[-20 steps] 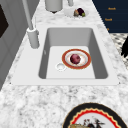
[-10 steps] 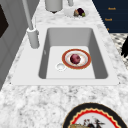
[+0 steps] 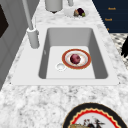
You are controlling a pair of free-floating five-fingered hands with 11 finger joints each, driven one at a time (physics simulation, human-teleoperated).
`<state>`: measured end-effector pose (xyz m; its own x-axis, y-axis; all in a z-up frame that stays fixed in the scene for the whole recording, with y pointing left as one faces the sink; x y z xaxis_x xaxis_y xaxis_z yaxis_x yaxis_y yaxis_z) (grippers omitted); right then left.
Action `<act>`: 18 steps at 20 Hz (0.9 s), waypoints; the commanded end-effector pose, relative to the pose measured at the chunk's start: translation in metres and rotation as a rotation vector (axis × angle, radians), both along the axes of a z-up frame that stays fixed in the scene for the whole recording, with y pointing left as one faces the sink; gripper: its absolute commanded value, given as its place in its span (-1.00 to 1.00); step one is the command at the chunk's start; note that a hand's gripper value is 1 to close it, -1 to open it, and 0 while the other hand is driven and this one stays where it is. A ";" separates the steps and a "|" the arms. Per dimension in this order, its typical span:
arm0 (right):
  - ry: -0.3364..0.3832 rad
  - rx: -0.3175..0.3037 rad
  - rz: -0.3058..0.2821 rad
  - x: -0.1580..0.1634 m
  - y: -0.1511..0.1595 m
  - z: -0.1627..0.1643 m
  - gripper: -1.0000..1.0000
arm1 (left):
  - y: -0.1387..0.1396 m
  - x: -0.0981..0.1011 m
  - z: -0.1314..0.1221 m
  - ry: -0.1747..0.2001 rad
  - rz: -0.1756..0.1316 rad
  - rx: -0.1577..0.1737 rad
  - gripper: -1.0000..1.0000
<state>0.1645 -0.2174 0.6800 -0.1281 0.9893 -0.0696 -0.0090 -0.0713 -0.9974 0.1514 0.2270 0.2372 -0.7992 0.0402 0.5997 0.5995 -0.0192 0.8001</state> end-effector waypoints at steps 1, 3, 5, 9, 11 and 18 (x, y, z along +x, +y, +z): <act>0.039 0.000 0.008 0.027 0.005 0.024 -1.00 | 0.000 0.000 0.000 0.000 0.000 0.000 0.00; 0.057 0.000 0.007 0.041 0.008 0.033 -1.00 | 0.000 0.000 0.000 0.000 0.000 0.000 0.00; 0.085 0.002 0.007 0.052 0.014 0.037 -1.00 | 0.000 0.000 0.000 0.000 0.000 0.000 0.00; 0.131 -0.001 -0.001 0.074 0.015 0.043 -1.00 | 0.000 0.000 0.000 0.000 0.000 0.000 0.00; 0.151 0.000 -0.003 0.085 0.018 0.048 -1.00 | 0.000 0.000 0.000 0.000 0.000 0.000 0.00; 0.260 -0.002 -0.016 0.125 0.031 0.060 -1.00 | 0.000 0.000 0.000 0.000 0.000 0.000 0.00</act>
